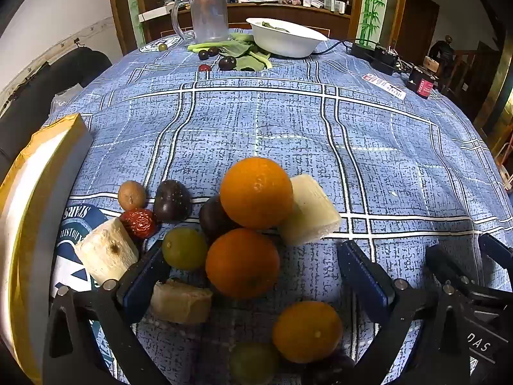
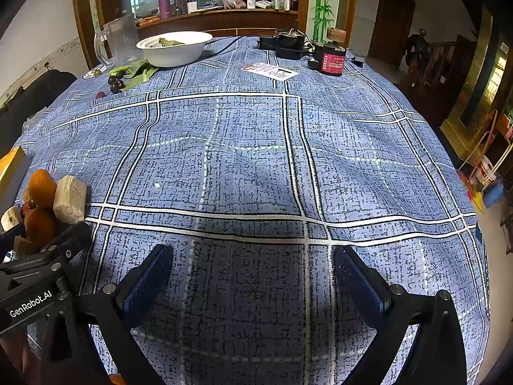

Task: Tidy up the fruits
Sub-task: 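Move left tool to the beige cylinder while right tool approaches a loose orange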

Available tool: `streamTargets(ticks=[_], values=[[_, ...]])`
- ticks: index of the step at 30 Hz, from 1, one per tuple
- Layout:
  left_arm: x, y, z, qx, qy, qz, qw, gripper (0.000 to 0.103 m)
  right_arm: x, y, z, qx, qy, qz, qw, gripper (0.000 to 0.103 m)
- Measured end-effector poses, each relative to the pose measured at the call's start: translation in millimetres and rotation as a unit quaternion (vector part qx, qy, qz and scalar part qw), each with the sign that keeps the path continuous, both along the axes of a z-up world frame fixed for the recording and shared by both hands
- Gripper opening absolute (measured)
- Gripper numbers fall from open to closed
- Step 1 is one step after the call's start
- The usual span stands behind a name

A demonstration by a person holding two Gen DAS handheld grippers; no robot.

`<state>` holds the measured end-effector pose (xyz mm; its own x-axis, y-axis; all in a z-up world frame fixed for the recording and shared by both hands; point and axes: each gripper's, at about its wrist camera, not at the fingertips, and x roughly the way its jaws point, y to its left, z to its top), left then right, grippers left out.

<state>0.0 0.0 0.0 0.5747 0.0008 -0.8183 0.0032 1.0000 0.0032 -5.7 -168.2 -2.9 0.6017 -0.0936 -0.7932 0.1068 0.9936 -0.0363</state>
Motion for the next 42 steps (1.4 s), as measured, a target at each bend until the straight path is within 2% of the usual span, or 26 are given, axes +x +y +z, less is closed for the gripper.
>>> streamTargets(ticks=[20, 25, 27, 30, 34, 37, 42], values=[[1.6, -1.2, 1.0, 0.0, 0.003, 0.002, 1.0, 0.103, 1.2, -0.6, -2.0, 0.0, 0.0, 0.0, 1.0, 0.102], [0.2, 2.1, 2.3, -0.002, 0.034, -0.026, 0.9991, 0.103, 3.5, -2.2, -1.5, 0.007, 0.015, 0.003, 1.0, 0.102], [-5.2, 5.9, 6.3, -0.019, 0.044, -0.042, 0.998, 0.103, 5.8, -1.9, -1.3, 0.007, 0.029, -0.004, 1.0, 0.102], [-27.0, 13.0, 18.5, -0.045, 0.021, -0.044, 0.9978, 0.103, 7.3, -4.7, 0.5, 0.008, 0.032, -0.004, 0.999, 0.102], [-60.2, 21.5, 44.7, -0.031, -0.027, -0.055, 0.9976, 0.103, 5.2, -6.3, 3.1, 0.005, 0.025, -0.007, 1.0, 0.102], [-79.8, 32.4, 62.0, -0.036, -0.053, -0.064, 0.9959, 0.103, -11.7, -8.1, 18.5, 0.017, -0.007, -0.019, 1.0, 0.102], [-97.4, 48.5, 80.3, -0.04, -0.095, -0.06, 0.9929, 0.103, -49.4, 12.2, 51.0, 0.004, -0.067, -0.007, 0.998, 0.102]])
